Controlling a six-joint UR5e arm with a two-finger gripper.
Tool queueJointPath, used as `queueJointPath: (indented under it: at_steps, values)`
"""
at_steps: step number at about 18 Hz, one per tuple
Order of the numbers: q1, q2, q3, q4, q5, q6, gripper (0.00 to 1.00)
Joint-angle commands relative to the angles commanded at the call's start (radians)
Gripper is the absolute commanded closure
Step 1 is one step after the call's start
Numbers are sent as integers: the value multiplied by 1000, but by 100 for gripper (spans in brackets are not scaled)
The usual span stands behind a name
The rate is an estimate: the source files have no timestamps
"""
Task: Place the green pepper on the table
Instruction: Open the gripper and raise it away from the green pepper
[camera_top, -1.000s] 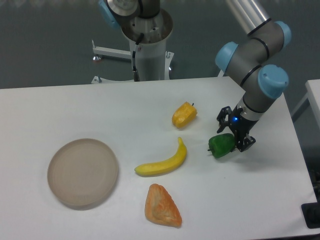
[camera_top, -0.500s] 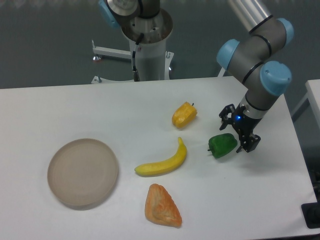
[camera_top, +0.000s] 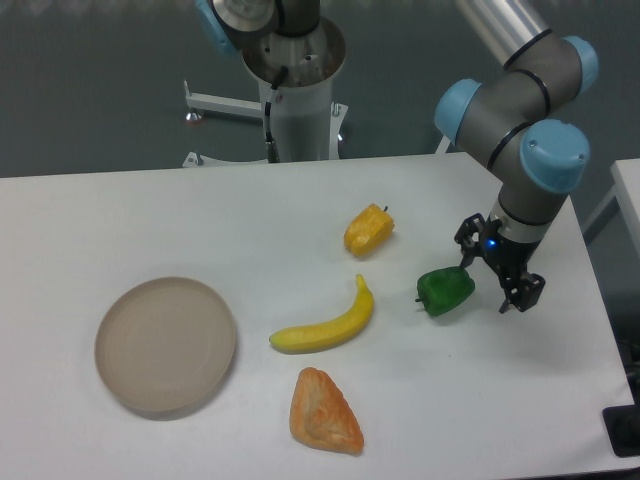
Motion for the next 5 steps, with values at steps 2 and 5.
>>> queueJointPath:
  at_steps: [2, 5]
  values:
    - [-12, -3, 2, 21, 3, -3, 0]
    - [-15, -8, 0, 34, 14, -3, 0]
